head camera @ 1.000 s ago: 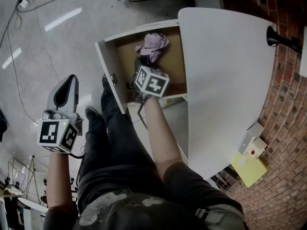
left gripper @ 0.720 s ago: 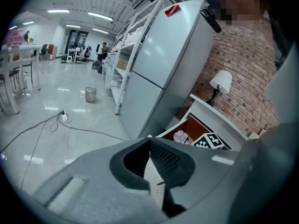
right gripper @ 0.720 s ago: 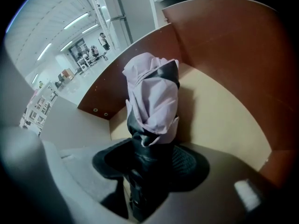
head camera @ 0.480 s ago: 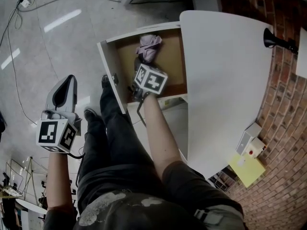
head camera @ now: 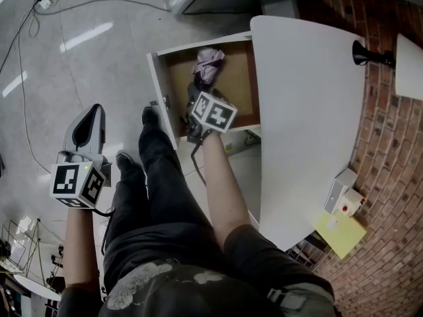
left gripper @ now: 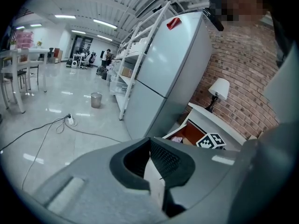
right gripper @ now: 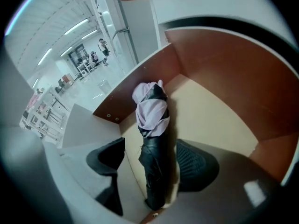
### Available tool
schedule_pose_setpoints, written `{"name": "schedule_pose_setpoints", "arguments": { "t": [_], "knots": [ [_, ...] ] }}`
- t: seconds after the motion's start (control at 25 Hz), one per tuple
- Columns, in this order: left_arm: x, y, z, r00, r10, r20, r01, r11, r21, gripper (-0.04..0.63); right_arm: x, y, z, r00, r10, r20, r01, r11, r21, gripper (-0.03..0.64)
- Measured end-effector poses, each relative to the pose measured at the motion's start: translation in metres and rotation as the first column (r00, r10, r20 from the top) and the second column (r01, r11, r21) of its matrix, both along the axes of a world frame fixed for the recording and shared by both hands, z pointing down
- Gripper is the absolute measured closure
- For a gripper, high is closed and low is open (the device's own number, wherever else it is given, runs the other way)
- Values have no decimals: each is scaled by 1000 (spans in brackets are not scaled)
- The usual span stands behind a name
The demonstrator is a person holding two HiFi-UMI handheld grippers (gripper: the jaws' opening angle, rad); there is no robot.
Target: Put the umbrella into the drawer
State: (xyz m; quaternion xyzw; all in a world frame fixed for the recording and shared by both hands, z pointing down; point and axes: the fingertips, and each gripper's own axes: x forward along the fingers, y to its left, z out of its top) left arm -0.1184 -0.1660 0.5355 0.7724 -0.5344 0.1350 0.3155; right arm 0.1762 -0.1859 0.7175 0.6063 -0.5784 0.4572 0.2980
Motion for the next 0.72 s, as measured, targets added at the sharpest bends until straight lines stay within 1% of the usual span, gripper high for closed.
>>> {"name": "schedule_pose_setpoints", "arguments": {
  "t": [0.2, 0.4, 0.6, 0.72],
  "knots": [
    [-17, 25, -28, 1000, -6, 0, 6, 999, 47, 584, -4, 3, -40, 999, 23, -29, -20, 997, 76, 270],
    [-39, 49, -64, 1000, -14, 10, 13, 994, 108, 584, -20, 8, -96, 1000, 21, -20, -18, 985, 169, 270],
    [-39, 69, -103, 1000, 1, -8, 0, 986, 168, 584, -28, 17, -159, 999, 43, -1, -41, 961, 274, 277],
    [-35, 84, -121, 999, 29, -18, -25, 980, 195, 584, -32, 30, -193, 999, 48, 0, -46, 942, 334, 283]
  ]
}}
